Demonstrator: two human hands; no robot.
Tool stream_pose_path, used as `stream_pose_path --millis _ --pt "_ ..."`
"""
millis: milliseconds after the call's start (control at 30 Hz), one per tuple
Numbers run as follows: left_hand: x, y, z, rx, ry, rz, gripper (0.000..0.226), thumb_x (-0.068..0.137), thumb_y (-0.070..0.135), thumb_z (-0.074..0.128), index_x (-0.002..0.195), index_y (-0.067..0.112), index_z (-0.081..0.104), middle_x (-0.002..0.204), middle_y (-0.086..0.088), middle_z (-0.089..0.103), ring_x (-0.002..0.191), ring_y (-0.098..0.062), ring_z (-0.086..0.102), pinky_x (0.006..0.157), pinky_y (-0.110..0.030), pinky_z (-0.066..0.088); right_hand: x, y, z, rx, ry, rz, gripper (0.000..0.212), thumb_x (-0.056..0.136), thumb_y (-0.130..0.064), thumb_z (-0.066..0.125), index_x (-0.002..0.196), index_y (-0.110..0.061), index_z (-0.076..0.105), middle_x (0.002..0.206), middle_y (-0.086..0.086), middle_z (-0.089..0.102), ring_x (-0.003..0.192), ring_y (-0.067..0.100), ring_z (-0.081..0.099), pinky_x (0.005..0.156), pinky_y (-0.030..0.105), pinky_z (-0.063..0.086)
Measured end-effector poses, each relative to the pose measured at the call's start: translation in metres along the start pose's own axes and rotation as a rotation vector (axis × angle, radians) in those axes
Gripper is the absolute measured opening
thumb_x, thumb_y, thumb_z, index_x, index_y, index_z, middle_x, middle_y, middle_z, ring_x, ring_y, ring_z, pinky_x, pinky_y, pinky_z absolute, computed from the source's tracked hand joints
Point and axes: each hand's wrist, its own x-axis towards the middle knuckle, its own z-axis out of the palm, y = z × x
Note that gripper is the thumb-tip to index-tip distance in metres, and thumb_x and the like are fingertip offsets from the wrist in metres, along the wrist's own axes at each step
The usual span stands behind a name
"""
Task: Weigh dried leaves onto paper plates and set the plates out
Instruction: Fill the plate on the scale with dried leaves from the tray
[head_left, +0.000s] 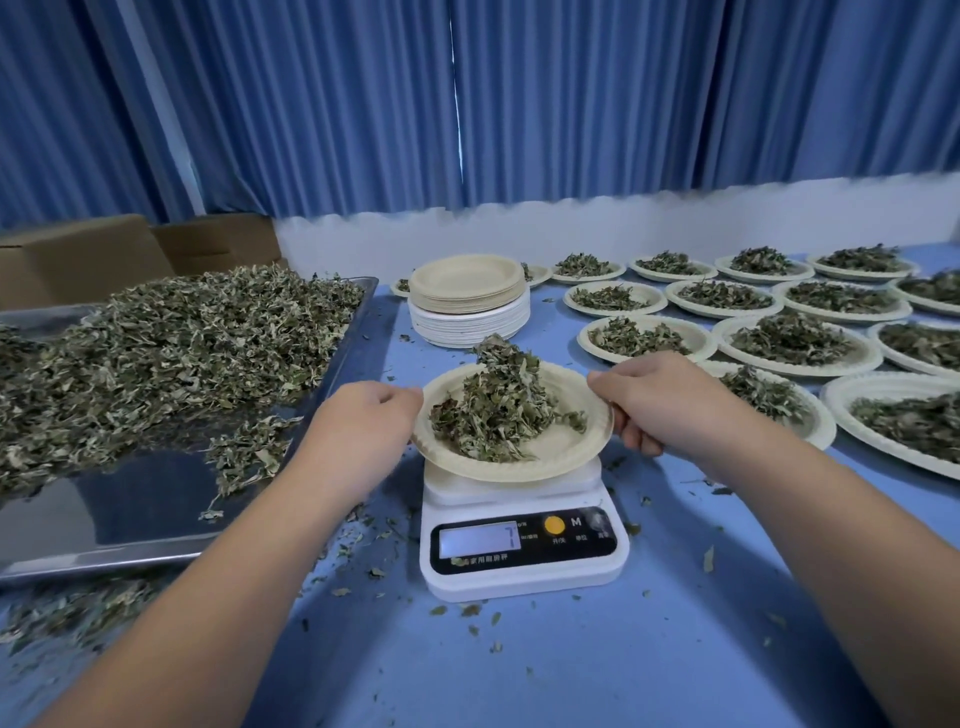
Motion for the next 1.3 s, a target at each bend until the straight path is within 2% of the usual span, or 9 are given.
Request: stream_pose_path --millis 67,200,367,533,633,833,1033,1167,1300 --pt "0.000 0.000 0.001 -0.130 -0.027 0.000 0.040 0.096 0.032 0.050 0.077 0.000 0.064 0.059 -0.008 0.048 0.055 -0.020 0.042 0.060 -0.032 0.036 -0.002 -0.001 -0.001 0.095 0.006 0.020 0.030 0.096 -0.027 0.054 0.077 -0.007 0.067 0.045 0.003 0.053 0.038 0.015 0.046 0.038 0.022 0.036" --pt "-0.007 0.007 0.006 -0.305 -0.025 0.044 0.022 0.098 0.031 0.050 0.084 0.037 0.066 0.047 0.006 0.053 0.046 -0.011 0.048 0.058 -0.029 0.042 -0.008 -0.005 -0.005 0.229 0.016 0.058 0.018 0.096 -0.020 0.052 0.094 -0.009 0.067 0.043 0.002 0.050 0.032 0.010 0.042 0.035 0.018 0.033" --pt "-0.019 0.017 0.011 -0.339 -0.005 0.129 0.026 0.099 0.038 0.046 0.092 0.033 0.070 0.051 0.021 0.057 0.062 -0.003 0.052 0.063 -0.028 0.039 -0.023 -0.004 -0.015 0.244 0.064 0.050 0.016 0.096 -0.017 0.049 0.093 -0.008 0.062 0.041 0.002 0.045 0.036 0.013 0.037 0.035 0.016 0.027" --pt "-0.036 0.030 0.022 -0.404 -0.026 0.143 0.032 0.100 0.038 0.044 0.088 0.030 0.072 0.051 0.025 0.056 0.052 0.008 0.050 0.060 -0.028 0.038 -0.045 0.003 -0.038 0.198 0.071 0.078 0.016 0.096 -0.017 0.051 0.096 -0.004 0.061 0.043 0.005 0.049 0.036 0.014 0.042 0.036 0.020 0.032" --pt "-0.053 0.037 0.032 -0.393 -0.092 0.221 0.031 0.099 0.040 0.041 0.091 0.039 0.071 0.063 0.032 0.059 0.060 0.015 0.051 0.067 -0.025 0.038 -0.060 0.010 -0.056 0.229 0.060 0.115 0.016 0.096 -0.011 0.050 0.092 0.001 0.058 0.042 0.004 0.046 0.033 0.012 0.043 0.035 0.019 0.031" --pt "-0.071 0.055 0.057 -0.515 -0.241 0.260 0.037 0.101 0.039 0.039 0.086 0.059 0.067 0.062 0.019 0.058 0.052 0.001 0.047 0.060 -0.029 0.040 -0.086 0.027 -0.105 0.323 0.054 0.149 0.018 0.097 -0.007 0.048 0.080 -0.005 0.053 0.043 0.003 0.037 0.037 0.012 0.032 0.036 0.018 0.022" --pt "-0.078 0.110 0.103 -0.743 -0.395 0.171 0.037 0.099 0.025 0.046 0.082 0.046 0.071 0.058 0.012 0.058 0.049 -0.007 0.046 0.048 -0.023 0.036 -0.104 0.036 -0.152 0.297 0.227 0.228 0.013 0.098 -0.008 0.051 0.100 -0.004 0.063 0.050 0.007 0.039 0.035 0.011 0.035 0.031 0.018 0.031" --pt "-0.081 0.140 0.143 -0.902 -0.513 -0.043 0.021 0.098 0.019 0.046 0.100 0.016 0.067 0.052 0.002 0.051 0.042 -0.012 0.044 0.039 -0.022 0.033 -0.115 0.043 -0.189 0.111 0.298 0.249 0.010 0.097 -0.009 0.054 0.098 -0.011 0.063 0.048 0.005 0.050 0.035 0.009 0.042 0.032 0.018 0.033" --pt "-0.094 0.151 0.161 -1.027 -0.661 -0.153 0.015 0.099 0.014 0.045 0.102 0.004 0.056 0.068 -0.008 0.050 0.041 -0.013 0.049 0.039 -0.021 0.039 -0.119 0.058 -0.213 -0.080 0.301 0.294 0.010 0.096 -0.011 0.056 0.100 -0.009 0.064 0.044 0.006 0.050 0.034 0.014 0.040 0.036 0.021 0.035"
